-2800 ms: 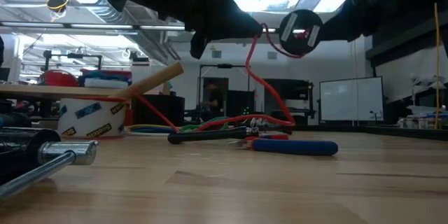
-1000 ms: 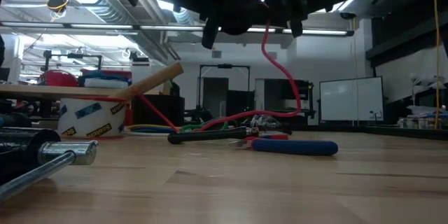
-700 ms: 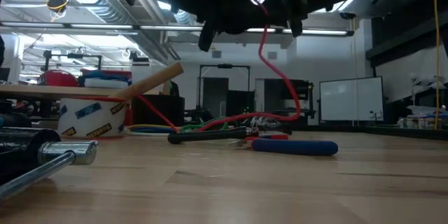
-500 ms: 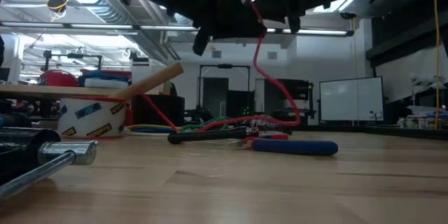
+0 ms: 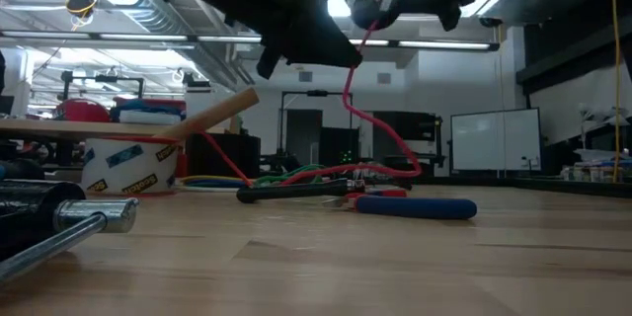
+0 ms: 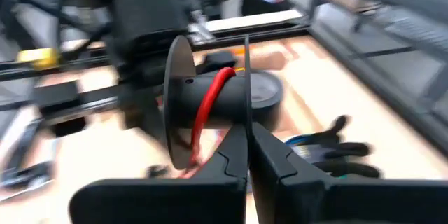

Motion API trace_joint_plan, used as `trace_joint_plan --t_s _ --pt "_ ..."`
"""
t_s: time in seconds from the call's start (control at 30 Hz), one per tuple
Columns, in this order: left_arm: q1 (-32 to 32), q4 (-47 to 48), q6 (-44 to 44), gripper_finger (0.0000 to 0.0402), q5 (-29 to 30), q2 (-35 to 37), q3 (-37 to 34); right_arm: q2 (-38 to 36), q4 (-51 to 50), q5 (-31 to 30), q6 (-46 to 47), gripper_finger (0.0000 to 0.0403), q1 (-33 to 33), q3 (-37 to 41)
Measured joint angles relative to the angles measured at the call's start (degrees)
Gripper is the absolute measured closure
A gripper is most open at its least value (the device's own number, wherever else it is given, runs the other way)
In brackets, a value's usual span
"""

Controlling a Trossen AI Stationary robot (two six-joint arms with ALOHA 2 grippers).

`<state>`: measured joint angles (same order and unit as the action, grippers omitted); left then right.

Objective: Coil cords
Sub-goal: Coil the red wire onto the black spool

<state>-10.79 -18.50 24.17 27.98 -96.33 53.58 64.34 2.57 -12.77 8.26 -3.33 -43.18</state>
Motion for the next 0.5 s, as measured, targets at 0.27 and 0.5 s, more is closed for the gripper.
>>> trace_joint_plan --t_s 0.27,0.5 --pt "0.58 0.00 -0.63 0.0390 2.25 0.02 0.04 -2.36 -4.33 13.80 4.07 0.0401 0.04 0.00" --pt "0.70 1.45 -2.95 0.0357 -1.02 -0.20 -0.24 -2.51 -2.71 15.75 5.01 0.0402 -0.02 -0.05"
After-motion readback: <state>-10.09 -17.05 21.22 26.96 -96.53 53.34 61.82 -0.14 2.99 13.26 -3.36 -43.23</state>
